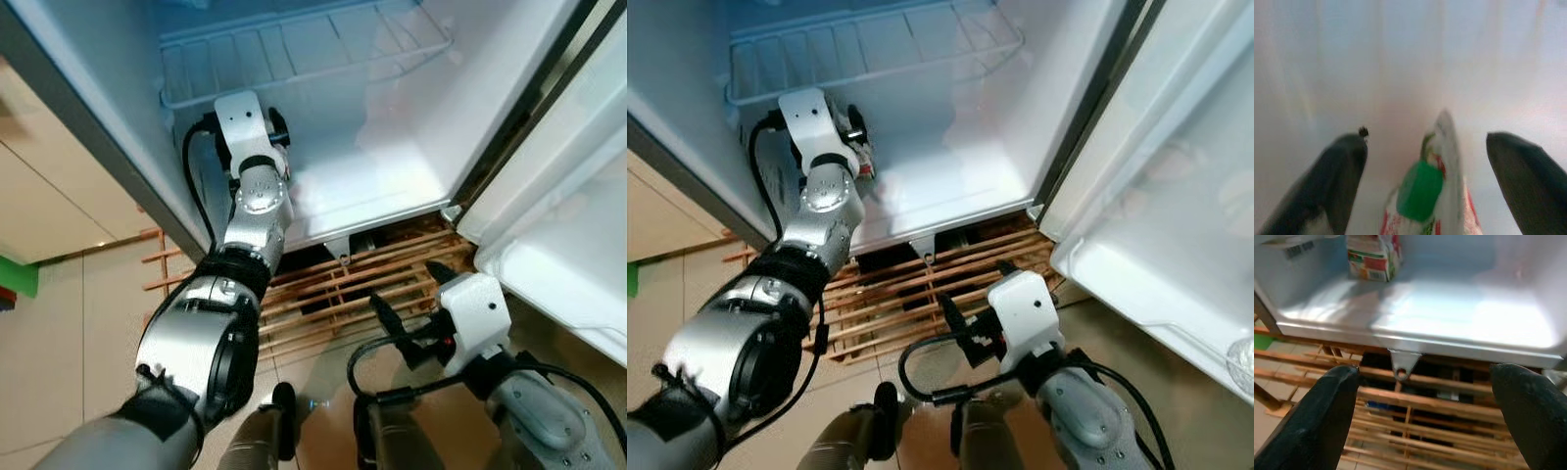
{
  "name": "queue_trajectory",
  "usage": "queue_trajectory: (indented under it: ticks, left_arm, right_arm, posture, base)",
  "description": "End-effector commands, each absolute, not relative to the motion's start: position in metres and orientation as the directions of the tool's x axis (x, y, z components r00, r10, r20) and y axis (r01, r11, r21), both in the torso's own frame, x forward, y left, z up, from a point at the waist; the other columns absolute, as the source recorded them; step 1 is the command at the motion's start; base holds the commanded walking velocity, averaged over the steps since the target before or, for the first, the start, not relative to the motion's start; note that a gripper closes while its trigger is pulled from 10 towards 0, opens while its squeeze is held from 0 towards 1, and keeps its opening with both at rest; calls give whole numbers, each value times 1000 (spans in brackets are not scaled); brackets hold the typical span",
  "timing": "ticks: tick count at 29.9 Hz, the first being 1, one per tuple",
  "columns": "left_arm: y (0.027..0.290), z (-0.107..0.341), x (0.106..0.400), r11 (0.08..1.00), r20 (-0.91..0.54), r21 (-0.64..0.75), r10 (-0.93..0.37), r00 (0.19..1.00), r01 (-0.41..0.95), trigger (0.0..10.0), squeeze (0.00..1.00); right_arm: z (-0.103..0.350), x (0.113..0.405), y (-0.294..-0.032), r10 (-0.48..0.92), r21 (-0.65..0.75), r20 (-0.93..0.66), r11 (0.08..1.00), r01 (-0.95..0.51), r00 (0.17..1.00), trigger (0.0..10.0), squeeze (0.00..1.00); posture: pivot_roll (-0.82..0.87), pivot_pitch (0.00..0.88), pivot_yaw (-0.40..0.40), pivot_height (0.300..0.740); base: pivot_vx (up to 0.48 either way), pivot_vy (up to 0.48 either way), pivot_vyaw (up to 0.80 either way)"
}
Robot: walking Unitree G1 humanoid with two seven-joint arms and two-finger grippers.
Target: Restocking fridge
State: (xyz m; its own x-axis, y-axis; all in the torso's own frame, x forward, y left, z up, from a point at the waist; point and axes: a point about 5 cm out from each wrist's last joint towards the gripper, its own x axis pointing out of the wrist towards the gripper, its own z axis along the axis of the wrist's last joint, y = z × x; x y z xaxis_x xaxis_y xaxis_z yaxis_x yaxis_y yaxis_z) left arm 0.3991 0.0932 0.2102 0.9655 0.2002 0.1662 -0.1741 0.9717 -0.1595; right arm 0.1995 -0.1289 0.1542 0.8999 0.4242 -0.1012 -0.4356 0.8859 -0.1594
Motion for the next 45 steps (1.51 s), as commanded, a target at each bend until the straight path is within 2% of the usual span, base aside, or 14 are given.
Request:
queue_trajectory:
  ticks: [1, 8, 12, 15, 18, 19, 20, 23, 26, 27, 28, 29, 36, 45]
  left_arm:
    - [97, 215, 397, 983, 190, -116, 162, 968, -142, 10000, 1000]
    - [99, 201, 386, 995, 149, -65, 82, 985, -73, 10000, 1000]
    - [101, 171, 366, 999, -13, 4, -53, 999, 53, 10000, 1000]
    - [109, 157, 354, 996, -76, 16, -88, 993, 89, 10000, 1000]
    - [142, 167, 332, 998, -17, 38, -48, 999, 49, 10000, 1000]
    - [142, 167, 332, 998, -17, 38, -48, 999, 49, 10000, 1000]
    - [154, 182, 306, 996, 71, 60, -69, 995, 65, 10000, 1000]
    - [169, 186, 279, 994, 134, 86, -79, 988, 68, 10000, 1000]
    - [172, 168, 248, 988, 127, 106, -121, 984, 108, 10000, 1000]
    - [172, 168, 248, 988, 127, 106, -121, 984, 108, 10000, 1000]
    - [161, 153, 239, 978, 77, 152, -153, 985, 140, 10000, 1000]
    - [158, 152, 241, 979, 78, 147, -151, 986, 138, 10000, 0]
    - [160, 158, 267, 998, 77, 44, -49, 996, 45, 10000, 0]
    - [162, 151, 270, 1000, 55, 27, -16, 998, 14, 10000, 0]
  right_arm:
    - [149, 206, -129, 418, -131, -98, 894, -428, 903, 10000, 0]
    - [145, 224, -130, 406, -108, -81, 904, -413, 910, 10000, 0]
    - [141, 241, -131, 401, -89, -67, 910, -406, 914, 10000, 0]
    - [140, 252, -134, 391, -93, -61, 914, -395, 918, 10000, 0]
    - [142, 256, -142, 341, -86, -40, 935, -344, 939, 10000, 0]
    - [142, 256, -142, 341, -86, -40, 935, -344, 939, 10000, 0]
    - [136, 253, -156, 266, -86, -40, 959, -269, 963, 10000, 0]
    - [128, 245, -166, 209, -84, -53, 973, -213, 976, 10000, 0]
    - [121, 240, -167, 240, -118, -77, 962, -248, 968, 10000, 0]
    - [121, 240, -167, 240, -118, -77, 962, -248, 968, 10000, 0]
    - [119, 244, -167, 249, -113, -87, 959, -258, 964, 10000, 0]
    - [120, 248, -167, 258, -111, -80, 958, -266, 963, 10000, 0]
    - [128, 268, -168, 256, -110, -31, 960, -258, 966, 10000, 0]
    - [120, 267, -170, 215, -70, -32, 974, -217, 976, 10000, 0]
  posture:
    - [-236, 130, 79, 740]
    - [-187, 68, 86, 740]
    - [-152, 20, 84, 740]
    - [-142, 0, 83, 740]
    - [-135, 0, 78, 740]
    - [-135, 0, 78, 740]
    - [-93, 0, 48, 740]
    - [-80, 0, 37, 740]
    - [-75, 0, 11, 740]
    - [-75, 0, 11, 740]
    - [-74, 0, 3, 740]
    - [-72, 0, -2, 740]
    - [-88, 0, 17, 740]
    - [-96, 0, 31, 740]
  base:
    - [0, 0, 494]
    - [0, 0, 488]
    - [0, 0, 495]
    - [0, 0, 500]
    - [0, 0, 456]
    - [0, 0, 444]
    - [0, 0, 0]
    - [0, 0, 0]
    - [0, 0, 0]
    - [0, 0, 0]
    - [0, 0, 0]
    - [0, 0, 0]
    - [0, 0, 0]
    - [0, 0, 0]
